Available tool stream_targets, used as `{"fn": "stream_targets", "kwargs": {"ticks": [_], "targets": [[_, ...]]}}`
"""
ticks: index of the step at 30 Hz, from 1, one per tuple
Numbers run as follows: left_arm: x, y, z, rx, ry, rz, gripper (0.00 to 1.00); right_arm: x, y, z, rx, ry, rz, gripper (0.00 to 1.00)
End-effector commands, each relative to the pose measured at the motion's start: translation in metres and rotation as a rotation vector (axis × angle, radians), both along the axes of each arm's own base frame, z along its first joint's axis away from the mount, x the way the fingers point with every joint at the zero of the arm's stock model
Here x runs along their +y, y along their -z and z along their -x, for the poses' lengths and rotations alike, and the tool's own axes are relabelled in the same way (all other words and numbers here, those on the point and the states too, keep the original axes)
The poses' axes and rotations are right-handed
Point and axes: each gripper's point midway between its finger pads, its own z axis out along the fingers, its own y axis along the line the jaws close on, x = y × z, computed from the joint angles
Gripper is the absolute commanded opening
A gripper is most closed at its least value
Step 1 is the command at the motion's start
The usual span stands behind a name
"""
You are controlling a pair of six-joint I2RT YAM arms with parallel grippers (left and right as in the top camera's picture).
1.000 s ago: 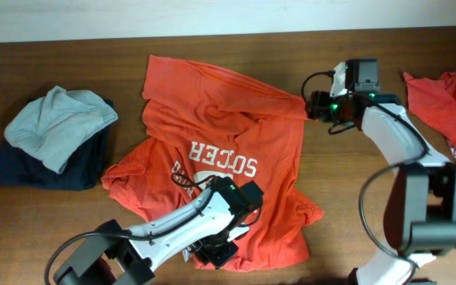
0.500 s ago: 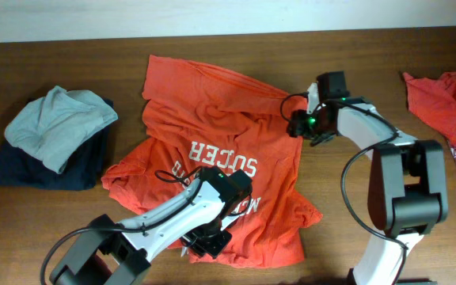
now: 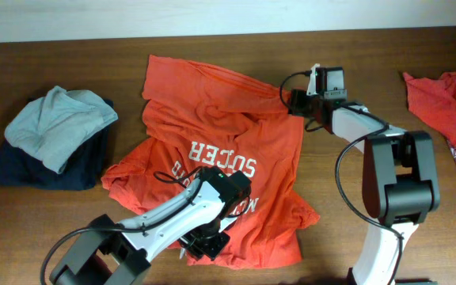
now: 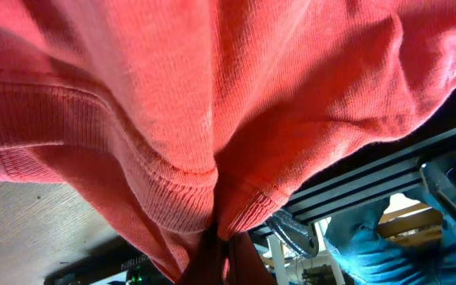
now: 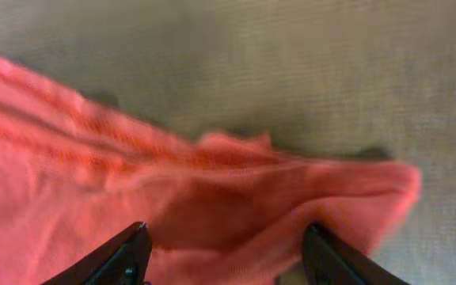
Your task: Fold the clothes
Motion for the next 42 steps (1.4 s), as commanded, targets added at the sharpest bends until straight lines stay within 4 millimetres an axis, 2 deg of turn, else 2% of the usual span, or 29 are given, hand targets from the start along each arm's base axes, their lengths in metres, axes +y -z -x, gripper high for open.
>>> {"fn": "stream_targets", "kwargs": {"ticks": [1,3,5,10,12,13,14,16,18,21,24,29,33,35,36,38,40,42], "targets": [[-0.001,-0.002,-0.004,-0.009,-0.013,-0.008,0.01,-0.006,-0.009,-0.015,-0.075,0.022,0.004,0.66],[-0.001,-0.002,-0.004,-0.009,-0.013,-0.008,0.00,-0.007,-0.012,-0.018,-0.090,0.025,0.000,0.53],[0.000,-0.002,-0.004,-0.012,-0.012,-0.009,0.01,-0.010,-0.010,-0.016,-0.077,0.028,-0.006,0.50],[-0.001,-0.001,-0.006,-0.023,-0.008,-0.009,0.01,-0.019,-0.007,-0.013,-0.060,0.044,-0.002,0.51],[-0.001,-0.001,-0.006,-0.023,-0.008,-0.009,0.01,-0.024,-0.005,-0.011,-0.046,0.049,-0.007,0.63],[0.000,-0.001,-0.007,-0.027,-0.005,-0.013,0.00,-0.021,-0.002,-0.003,-0.016,-0.010,-0.018,0.69],[0.000,-0.001,-0.007,-0.028,-0.006,-0.013,0.00,-0.018,-0.001,0.004,0.013,-0.047,-0.042,0.70],[-0.001,0.000,-0.008,-0.031,-0.006,-0.009,0.00,-0.010,-0.003,0.015,0.050,-0.095,-0.111,0.68],[-0.002,0.001,-0.009,-0.037,-0.005,-0.003,0.00,0.000,-0.009,0.025,0.079,-0.138,-0.191,0.61],[-0.003,0.002,-0.011,-0.047,-0.003,0.000,0.01,0.009,-0.018,0.040,0.123,-0.170,-0.260,0.58],[-0.002,0.002,-0.012,-0.050,-0.001,-0.003,0.00,0.009,-0.017,0.057,0.199,-0.158,-0.266,0.59],[-0.002,0.002,-0.012,-0.050,-0.001,-0.003,0.00,0.003,-0.002,0.081,0.320,-0.119,-0.240,0.64],[-0.001,0.002,-0.013,-0.055,0.002,-0.007,0.01,-0.011,0.001,0.073,0.296,-0.079,-0.164,0.64],[0.000,0.002,-0.014,-0.064,0.007,-0.015,0.00,-0.017,-0.001,0.063,0.254,-0.066,-0.141,0.49],[0.000,0.002,-0.014,-0.064,0.007,-0.015,0.01,-0.018,-0.002,0.061,0.245,-0.065,-0.141,0.47],[0.001,0.002,-0.015,-0.066,0.008,-0.017,0.01,-0.018,-0.006,0.053,0.208,-0.068,-0.138,0.28],[0.001,0.002,-0.014,-0.065,0.008,-0.017,0.01,-0.023,-0.008,0.045,0.175,-0.053,-0.110,0.23],[0.001,0.002,-0.014,-0.065,0.008,-0.017,0.01,-0.039,-0.007,0.039,0.152,-0.001,-0.036,0.20]]}}
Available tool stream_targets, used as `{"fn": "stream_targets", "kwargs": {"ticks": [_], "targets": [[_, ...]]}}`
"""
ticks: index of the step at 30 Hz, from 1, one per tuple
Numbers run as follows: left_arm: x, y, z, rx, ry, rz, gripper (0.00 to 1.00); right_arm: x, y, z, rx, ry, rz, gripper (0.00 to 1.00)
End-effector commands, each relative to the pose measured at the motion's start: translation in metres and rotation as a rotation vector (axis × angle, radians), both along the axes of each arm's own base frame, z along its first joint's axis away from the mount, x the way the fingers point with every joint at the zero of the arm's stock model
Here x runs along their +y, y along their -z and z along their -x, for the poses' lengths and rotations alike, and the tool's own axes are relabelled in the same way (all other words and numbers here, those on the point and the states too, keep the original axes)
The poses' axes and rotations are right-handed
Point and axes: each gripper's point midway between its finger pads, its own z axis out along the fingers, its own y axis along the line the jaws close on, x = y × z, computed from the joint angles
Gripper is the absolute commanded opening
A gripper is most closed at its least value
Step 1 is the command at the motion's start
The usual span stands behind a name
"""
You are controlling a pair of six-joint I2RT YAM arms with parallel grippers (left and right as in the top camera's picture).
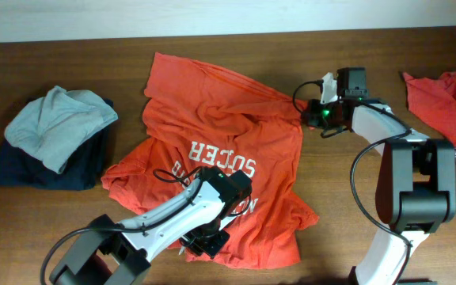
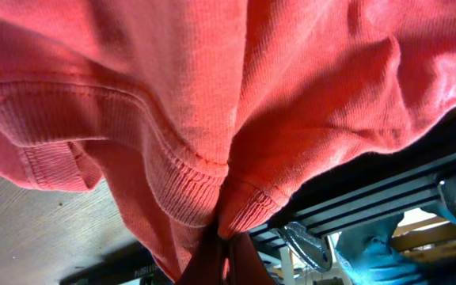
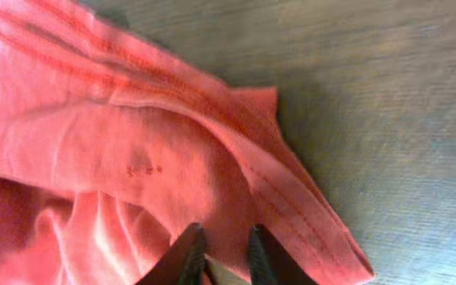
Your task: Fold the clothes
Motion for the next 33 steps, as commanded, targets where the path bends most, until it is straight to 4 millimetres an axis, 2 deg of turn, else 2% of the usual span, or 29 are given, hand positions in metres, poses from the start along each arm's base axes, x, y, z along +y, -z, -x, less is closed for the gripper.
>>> {"fn": "stream_targets", "kwargs": {"ticks": [1,6,8,9,10,12,14,18,21,23,25,26,29,31,33], "targets": [[-0.001,-0.001,-0.005,-0.017,-0.008,-0.006,0.01,-0.032,-0.005,-0.011,-0.046,0.081,0.143,0.19],[0.000,-0.001,-0.005,-0.016,-0.007,-0.008,0.00,-0.078,-0.004,-0.012,-0.042,0.190,0.236,0.15],[0.000,-0.001,-0.006,-0.021,-0.006,-0.008,0.00,-0.087,-0.003,-0.010,-0.033,0.205,0.213,0.16],[0.000,-0.001,-0.006,-0.021,-0.006,-0.008,0.01,-0.081,-0.004,-0.009,-0.034,0.179,0.154,0.25],[0.000,-0.001,-0.006,-0.021,-0.006,-0.008,0.01,-0.069,-0.007,-0.008,-0.050,0.100,0.088,0.47],[0.000,-0.001,-0.006,-0.021,-0.006,-0.008,0.00,-0.056,-0.009,-0.006,-0.064,0.021,0.044,0.61],[0.000,-0.001,-0.006,-0.021,-0.006,-0.008,0.01,-0.051,-0.007,-0.002,-0.046,0.013,0.045,0.64],[-0.001,-0.001,-0.006,-0.022,-0.006,-0.007,0.01,-0.032,0.018,0.006,0.020,-0.020,0.026,0.65],[-0.002,0.000,-0.007,-0.026,-0.006,-0.002,0.01,-0.018,0.030,0.014,0.059,-0.052,0.007,0.60],[-0.002,0.000,-0.007,-0.026,-0.006,-0.002,0.00,-0.015,0.032,0.018,0.078,-0.056,0.004,0.45],[-0.002,0.000,-0.007,-0.027,-0.006,-0.002,0.01,-0.016,0.032,0.020,0.088,-0.053,0.003,0.41],[-0.002,0.000,-0.008,-0.028,-0.006,0.000,0.00,-0.017,0.032,0.020,0.089,-0.052,0.003,0.33],[-0.004,0.001,-0.009,-0.034,-0.006,0.006,0.01,-0.017,0.032,0.019,0.086,-0.053,0.003,0.22],[-0.004,0.001,-0.009,-0.034,-0.006,0.006,0.01,-0.020,0.030,0.014,0.062,-0.047,0.009,0.13],[-0.004,0.001,-0.009,-0.034,-0.006,0.006,0.01,-0.038,0.022,-0.001,0.021,0.032,0.019,0.04]]}}
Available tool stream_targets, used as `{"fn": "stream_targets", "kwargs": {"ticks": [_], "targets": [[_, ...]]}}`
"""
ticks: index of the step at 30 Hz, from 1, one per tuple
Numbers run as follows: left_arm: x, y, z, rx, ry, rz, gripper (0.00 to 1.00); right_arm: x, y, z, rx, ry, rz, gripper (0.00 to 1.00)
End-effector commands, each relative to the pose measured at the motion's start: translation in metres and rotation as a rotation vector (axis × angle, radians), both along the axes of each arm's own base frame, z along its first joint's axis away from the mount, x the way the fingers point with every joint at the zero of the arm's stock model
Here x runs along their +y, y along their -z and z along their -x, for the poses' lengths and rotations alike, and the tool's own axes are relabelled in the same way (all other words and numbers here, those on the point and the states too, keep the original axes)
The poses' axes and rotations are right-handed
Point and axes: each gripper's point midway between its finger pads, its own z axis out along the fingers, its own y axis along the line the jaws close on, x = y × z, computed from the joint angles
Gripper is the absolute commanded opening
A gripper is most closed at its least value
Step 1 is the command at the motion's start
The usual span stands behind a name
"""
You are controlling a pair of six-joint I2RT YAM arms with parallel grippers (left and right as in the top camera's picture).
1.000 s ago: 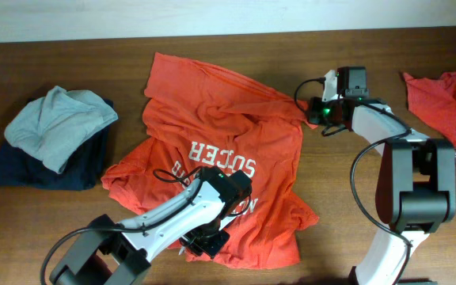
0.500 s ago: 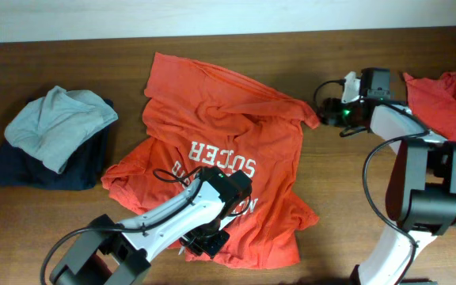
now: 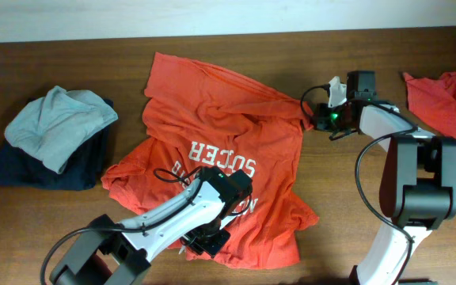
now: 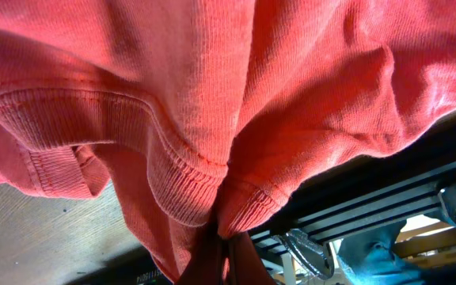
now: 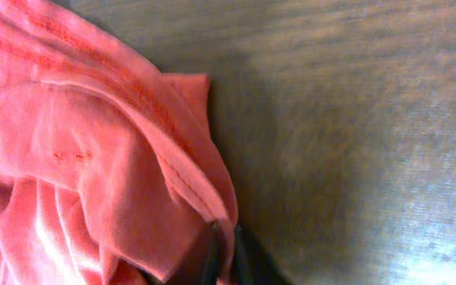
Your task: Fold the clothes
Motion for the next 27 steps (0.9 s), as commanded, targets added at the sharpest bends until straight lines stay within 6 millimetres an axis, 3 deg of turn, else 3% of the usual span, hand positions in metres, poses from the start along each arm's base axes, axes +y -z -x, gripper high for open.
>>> {"fn": "stream_targets", "kwargs": {"ticks": [1,4,5,7,10,16,18,19,21,22,25,27], "targets": [[-0.002,-0.001,-0.006,-0.018,-0.009,-0.001,0.01,-0.032,0.002,-0.017,-0.024,0.129,0.029,0.04],[-0.001,-0.001,-0.006,-0.021,-0.007,-0.003,0.01,-0.086,-0.014,-0.033,-0.070,0.269,0.082,0.04],[0.000,-0.001,-0.007,-0.027,-0.004,-0.011,0.01,-0.120,-0.023,-0.035,-0.084,0.337,0.108,0.04],[0.001,-0.001,-0.008,-0.031,-0.001,-0.017,0.01,-0.156,-0.032,-0.033,-0.084,0.413,0.138,0.04],[0.001,-0.001,-0.008,-0.033,0.000,-0.018,0.00,-0.228,-0.046,-0.014,-0.069,0.557,0.166,0.04],[0.008,-0.001,-0.015,-0.068,0.026,-0.050,0.03,-0.309,-0.046,0.037,-0.013,0.739,0.166,0.04],[0.009,-0.001,-0.017,-0.078,0.030,-0.056,0.06,-0.316,-0.044,0.046,0.002,0.759,0.158,0.04],[0.010,0.000,-0.019,-0.091,0.036,-0.064,0.08,-0.316,-0.044,0.049,0.010,0.761,0.149,0.11],[0.012,-0.001,-0.024,-0.112,0.043,-0.074,0.10,-0.313,-0.047,0.050,0.010,0.756,0.134,0.40],[0.011,-0.002,-0.025,-0.114,0.042,-0.071,0.12,-0.312,-0.050,0.049,0.002,0.751,0.124,0.47],[0.007,-0.010,-0.032,-0.124,0.026,-0.061,0.20,-0.302,-0.073,0.037,-0.068,0.711,0.059,0.55],[0.001,-0.025,-0.045,-0.151,-0.003,-0.042,0.20,-0.292,-0.103,0.026,-0.139,0.675,0.012,0.57]]}}
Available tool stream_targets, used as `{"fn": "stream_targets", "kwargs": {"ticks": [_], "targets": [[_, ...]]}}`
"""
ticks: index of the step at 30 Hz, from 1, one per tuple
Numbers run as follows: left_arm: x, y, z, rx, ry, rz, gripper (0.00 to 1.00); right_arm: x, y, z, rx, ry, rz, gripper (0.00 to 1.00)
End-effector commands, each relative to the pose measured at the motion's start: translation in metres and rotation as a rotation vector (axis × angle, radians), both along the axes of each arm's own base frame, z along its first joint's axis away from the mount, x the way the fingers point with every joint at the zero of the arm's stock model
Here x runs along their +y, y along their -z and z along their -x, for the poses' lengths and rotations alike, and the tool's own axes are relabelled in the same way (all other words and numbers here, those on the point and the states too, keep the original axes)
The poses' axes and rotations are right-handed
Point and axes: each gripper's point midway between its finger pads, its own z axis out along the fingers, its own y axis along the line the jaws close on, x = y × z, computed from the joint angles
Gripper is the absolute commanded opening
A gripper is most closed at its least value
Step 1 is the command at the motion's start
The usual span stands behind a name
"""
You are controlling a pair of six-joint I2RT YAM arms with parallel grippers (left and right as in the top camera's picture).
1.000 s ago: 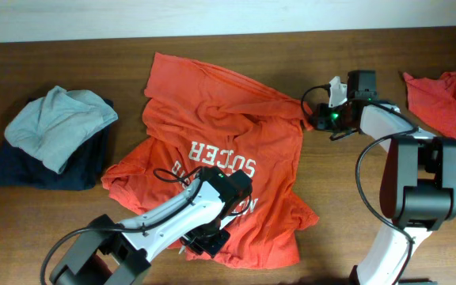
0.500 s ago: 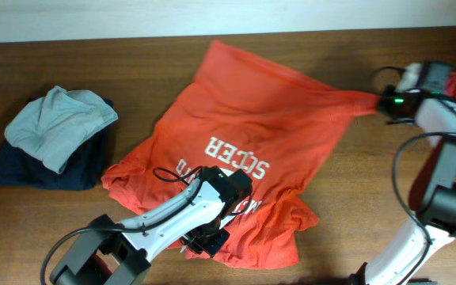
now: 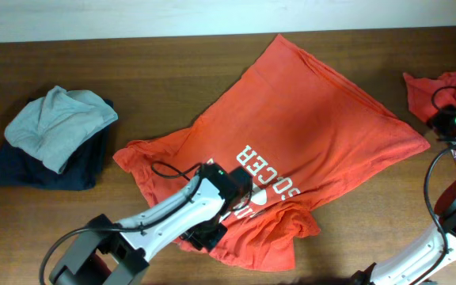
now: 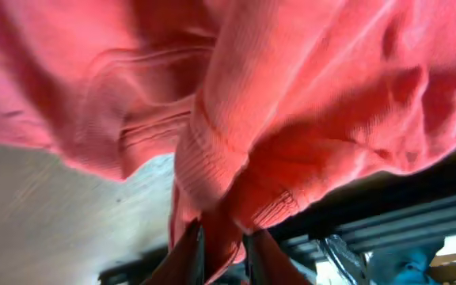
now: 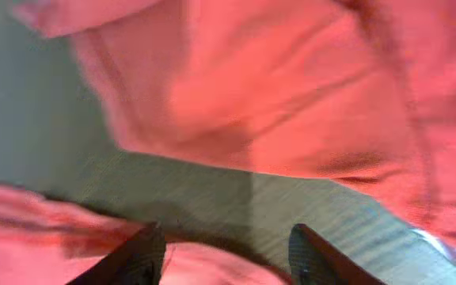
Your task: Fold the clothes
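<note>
An orange T-shirt with white lettering lies spread from the table's middle to the right, its lower hem bunched near the front. My left gripper is at that bunched hem. In the left wrist view its fingers stand slightly apart with orange cloth between them. At the far right my right gripper is just past the shirt's right corner. Its fingers are wide open over bare wood, with a fold of orange cloth low between them.
A pile of grey and navy clothes sits at the left. A second red garment lies at the right edge, close to my right gripper, and fills the top of the right wrist view. The wooden table shows at the back left.
The shirt now lies pulled out flat to the right. My right gripper has moved from its sleeve at centre right to the far right and let go. The left fingers have parted slightly.
The shirt lay crumpled in the middle, with my left gripper shut on its lower hem throughout. My right gripper stood open over a sleeve, then was shut on it, and then was a little further right. Now the shirt is spread rightwards and the right gripper is open.
</note>
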Motion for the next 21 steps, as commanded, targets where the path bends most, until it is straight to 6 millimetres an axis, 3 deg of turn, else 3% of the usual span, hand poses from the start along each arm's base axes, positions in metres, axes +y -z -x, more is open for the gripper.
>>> {"fn": "stream_targets", "kwargs": {"ticks": [1,3,6,8,9,10,14,17,18,19,21], "targets": [[-0.013,-0.029,-0.036,-0.101,-0.041,0.038,0.20,0.016,-0.080,-0.027,-0.192,-0.064,-0.009,0.58],[-0.015,-0.050,-0.065,-0.202,-0.073,0.048,0.24,0.030,-0.111,-0.035,-0.256,-0.105,-0.015,0.58],[-0.016,-0.080,-0.109,-0.354,-0.117,0.080,0.43,0.057,-0.144,-0.045,-0.326,-0.166,-0.015,0.58],[-0.014,-0.093,-0.136,-0.442,-0.165,0.114,0.84,0.074,-0.154,-0.048,-0.337,-0.201,-0.015,0.59],[-0.016,-0.094,-0.150,-0.484,-0.193,0.147,0.99,0.083,-0.157,-0.049,-0.335,-0.216,-0.019,0.59],[-0.018,-0.096,-0.163,-0.522,-0.200,0.181,0.99,0.098,-0.157,-0.051,-0.324,-0.242,-0.033,0.59],[-0.013,-0.091,-0.215,-0.632,-0.164,0.243,0.36,0.147,-0.147,-0.054,-0.269,-0.331,-0.101,0.59],[0.002,-0.062,-0.239,-0.607,-0.223,0.230,0.29,0.183,-0.142,-0.055,-0.233,-0.399,-0.130,0.59],[0.009,-0.049,-0.241,-0.576,-0.220,0.206,0.32,0.192,-0.141,-0.056,-0.225,-0.417,-0.137,0.59],[0.017,-0.031,-0.244,-0.531,-0.198,0.177,0.41,0.202,-0.139,-0.055,-0.214,-0.434,-0.145,0.60],[0.027,0.000,-0.247,-0.462,-0.148,0.140,0.42,0.213,-0.137,-0.054,-0.200,-0.455,-0.154,0.60]]}}
